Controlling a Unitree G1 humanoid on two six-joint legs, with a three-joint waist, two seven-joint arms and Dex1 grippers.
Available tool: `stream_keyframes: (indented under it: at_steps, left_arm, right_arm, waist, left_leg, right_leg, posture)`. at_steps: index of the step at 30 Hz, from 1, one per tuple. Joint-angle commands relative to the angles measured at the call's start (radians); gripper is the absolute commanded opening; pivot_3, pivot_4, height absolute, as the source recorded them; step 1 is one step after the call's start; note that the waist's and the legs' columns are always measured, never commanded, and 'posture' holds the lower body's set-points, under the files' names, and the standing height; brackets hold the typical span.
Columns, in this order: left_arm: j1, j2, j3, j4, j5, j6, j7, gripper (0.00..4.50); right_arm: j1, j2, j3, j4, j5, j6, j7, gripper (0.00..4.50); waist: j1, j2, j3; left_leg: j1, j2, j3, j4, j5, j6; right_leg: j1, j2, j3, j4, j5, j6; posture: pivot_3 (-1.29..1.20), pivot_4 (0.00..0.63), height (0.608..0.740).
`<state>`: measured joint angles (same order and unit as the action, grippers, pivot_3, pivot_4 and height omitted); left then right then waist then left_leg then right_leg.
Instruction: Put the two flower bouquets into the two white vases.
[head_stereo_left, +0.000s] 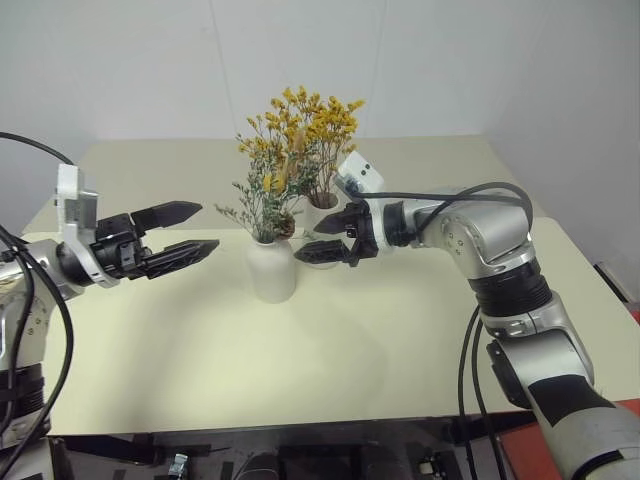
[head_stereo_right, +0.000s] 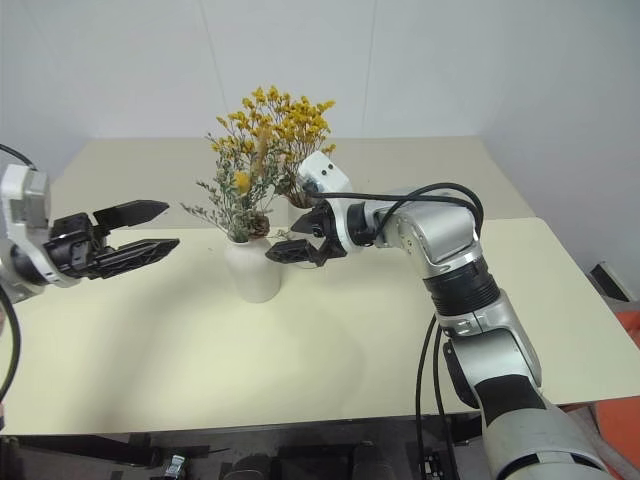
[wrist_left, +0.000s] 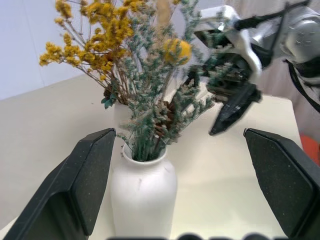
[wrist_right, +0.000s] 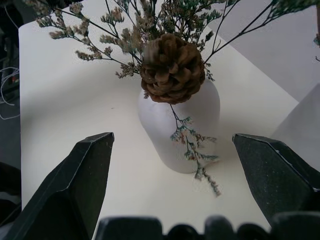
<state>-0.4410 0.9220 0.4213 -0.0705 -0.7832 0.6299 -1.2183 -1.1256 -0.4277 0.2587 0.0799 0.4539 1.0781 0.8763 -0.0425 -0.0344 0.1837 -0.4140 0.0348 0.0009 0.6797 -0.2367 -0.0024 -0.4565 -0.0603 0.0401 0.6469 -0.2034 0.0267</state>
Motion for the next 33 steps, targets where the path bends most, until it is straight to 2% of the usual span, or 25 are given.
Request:
stream_keyframes:
  at_steps: [1, 9, 12, 19, 22, 28, 33]
  left_arm:
    - [0.013, 0.072, 0.035, -0.050, -0.025, -0.010, -0.074, 4.48]
    - [0.045, 0.169, 0.019, -0.090, 0.011, -0.061, -0.161, 4.48]
    - [0.058, 0.186, 0.020, -0.100, 0.030, -0.083, -0.169, 4.48]
    - [0.082, 0.191, 0.043, -0.130, 0.021, -0.080, -0.156, 4.48]
    - [0.084, 0.189, 0.050, -0.133, 0.017, -0.075, -0.144, 4.48]
    - [0.109, 0.184, 0.068, -0.141, 0.025, -0.079, -0.123, 4.48]
    - [0.134, 0.177, 0.084, -0.150, 0.017, -0.076, -0.104, 4.48]
  right_arm:
    - [-0.001, -0.047, -0.052, -0.054, 0.010, -0.011, 0.015, 4.50]
    - [0.105, -0.170, -0.147, -0.218, 0.047, 0.019, 0.004, 4.50]
    - [0.183, -0.234, -0.244, -0.304, 0.088, 0.011, 0.007, 4.50]
    - [0.361, -0.329, -0.424, -0.389, 0.158, -0.029, 0.009, 4.50]
    - [0.485, -0.393, -0.476, -0.424, 0.143, -0.115, 0.044, 4.50]
    - [0.635, -0.480, -0.534, -0.447, 0.154, -0.215, 0.099, 4.50]
    - [0.671, -0.502, -0.542, -0.442, 0.163, -0.240, 0.096, 4.50]
  waist:
    - [0.001, 0.000, 0.000]
    - [0.001, 0.000, 0.000]
    - [0.001, 0.000, 0.000]
    - [0.001, 0.000, 0.000]
    - [0.002, 0.000, 0.000]
    - [-0.001, 0.000, 0.000]
    - [-0.002, 0.000, 0.000]
  left_leg:
    - [0.000, 0.000, 0.000, 0.000, 0.000, 0.000]
    - [0.000, 0.000, 0.001, 0.000, 0.000, 0.000]
    - [0.000, 0.001, 0.001, 0.000, 0.000, 0.000]
    - [0.000, 0.001, 0.001, 0.000, 0.000, 0.000]
    - [0.001, 0.001, 0.002, 0.000, 0.000, 0.000]
    - [0.003, 0.001, 0.003, -0.001, 0.000, 0.000]
    - [0.006, 0.001, 0.004, -0.001, 0.000, 0.000]
  right_leg:
    - [0.000, 0.000, 0.000, 0.000, 0.000, 0.000]
    - [0.000, 0.000, 0.000, -0.001, 0.000, 0.000]
    - [0.000, 0.000, 0.000, -0.001, 0.000, 0.000]
    - [0.000, 0.000, 0.000, -0.001, 0.000, 0.000]
    - [0.001, 0.001, 0.001, -0.001, 0.000, 0.000]
    - [0.001, 0.001, 0.002, -0.001, 0.000, 0.000]
    - [0.003, 0.001, 0.003, -0.001, -0.001, 0.001]
  posture:
    - [0.00, 0.150, 0.740]
    - [0.00, 0.150, 0.740]
    - [0.00, 0.150, 0.740]
    - [0.00, 0.150, 0.740]
    - [0.00, 0.150, 0.740]
    - [0.00, 0.150, 0.740]
    - [0.00, 0.150, 0.740]
